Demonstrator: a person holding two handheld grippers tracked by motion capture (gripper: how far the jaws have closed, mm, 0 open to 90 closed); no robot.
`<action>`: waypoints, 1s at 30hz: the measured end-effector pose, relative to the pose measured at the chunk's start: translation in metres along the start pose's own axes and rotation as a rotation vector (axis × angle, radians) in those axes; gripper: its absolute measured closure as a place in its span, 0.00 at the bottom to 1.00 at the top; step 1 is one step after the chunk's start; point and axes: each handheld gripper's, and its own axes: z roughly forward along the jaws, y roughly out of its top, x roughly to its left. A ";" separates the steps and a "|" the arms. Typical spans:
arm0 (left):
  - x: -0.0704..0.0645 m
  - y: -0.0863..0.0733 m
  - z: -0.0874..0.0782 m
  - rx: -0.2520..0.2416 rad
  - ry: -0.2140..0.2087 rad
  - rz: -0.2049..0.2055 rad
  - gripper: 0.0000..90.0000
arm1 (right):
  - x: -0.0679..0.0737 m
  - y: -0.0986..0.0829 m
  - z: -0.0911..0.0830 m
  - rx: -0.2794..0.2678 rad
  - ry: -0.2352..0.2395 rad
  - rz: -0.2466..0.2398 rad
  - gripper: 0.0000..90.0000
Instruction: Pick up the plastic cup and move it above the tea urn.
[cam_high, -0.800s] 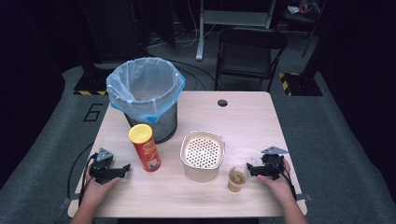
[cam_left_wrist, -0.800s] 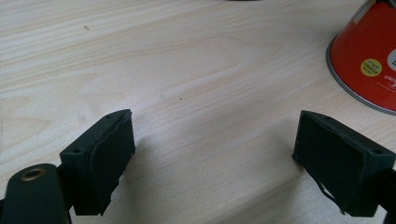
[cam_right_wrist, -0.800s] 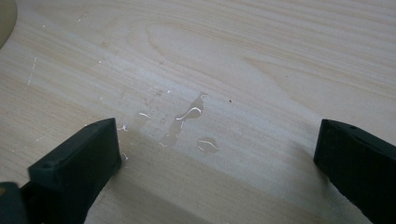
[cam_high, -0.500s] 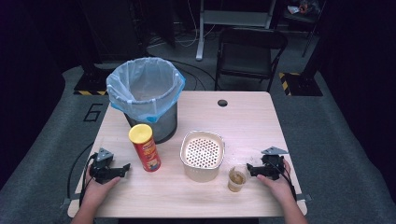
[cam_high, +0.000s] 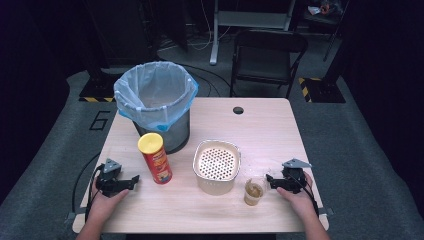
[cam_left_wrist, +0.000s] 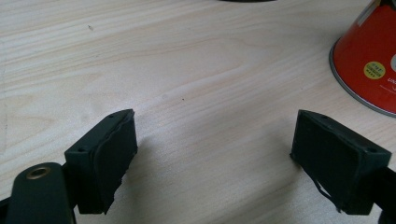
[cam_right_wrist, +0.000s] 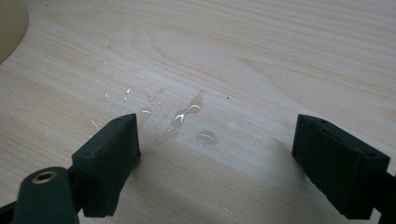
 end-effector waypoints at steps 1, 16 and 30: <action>0.000 0.000 0.000 -0.005 0.002 -0.002 0.15 | 0.001 0.000 0.000 0.002 -0.002 0.006 0.17; -0.001 0.000 0.001 -0.009 0.008 -0.006 0.15 | 0.018 0.066 -0.053 -0.047 0.136 0.029 0.61; -0.001 0.000 0.001 -0.009 0.008 -0.007 0.15 | 0.076 0.133 -0.044 -0.084 0.292 -0.065 0.61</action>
